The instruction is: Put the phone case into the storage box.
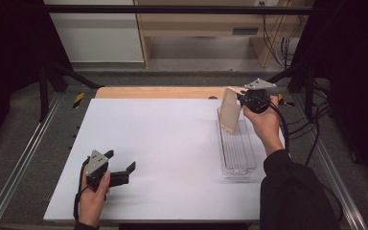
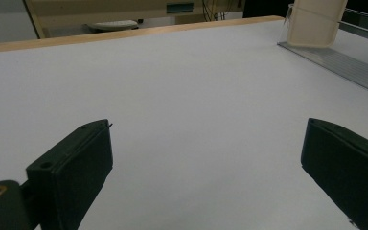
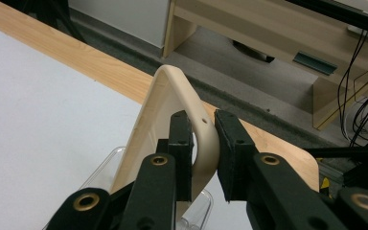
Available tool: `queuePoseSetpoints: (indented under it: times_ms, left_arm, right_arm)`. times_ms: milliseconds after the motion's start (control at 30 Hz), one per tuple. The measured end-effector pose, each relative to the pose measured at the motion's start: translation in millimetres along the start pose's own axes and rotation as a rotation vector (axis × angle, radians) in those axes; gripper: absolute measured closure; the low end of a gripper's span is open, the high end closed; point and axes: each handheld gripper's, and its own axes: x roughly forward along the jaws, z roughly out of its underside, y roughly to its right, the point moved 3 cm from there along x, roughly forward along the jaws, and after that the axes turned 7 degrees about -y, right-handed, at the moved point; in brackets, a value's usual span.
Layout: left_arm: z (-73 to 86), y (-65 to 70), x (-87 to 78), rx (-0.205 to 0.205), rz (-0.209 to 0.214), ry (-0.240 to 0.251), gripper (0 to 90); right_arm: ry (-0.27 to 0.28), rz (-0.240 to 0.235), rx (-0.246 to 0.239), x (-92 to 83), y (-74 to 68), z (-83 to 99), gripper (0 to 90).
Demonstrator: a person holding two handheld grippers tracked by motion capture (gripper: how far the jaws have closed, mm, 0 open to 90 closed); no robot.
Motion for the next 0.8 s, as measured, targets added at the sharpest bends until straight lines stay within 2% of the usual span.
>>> queuePoseSetpoints:
  times_ms: [800]
  left_arm:
    - [0.1,1.4,1.1,0.001,0.004,-0.002,3.5]
  right_arm:
    - [0.035,0.027,0.02,4.1,0.7,-3.2,77.0]
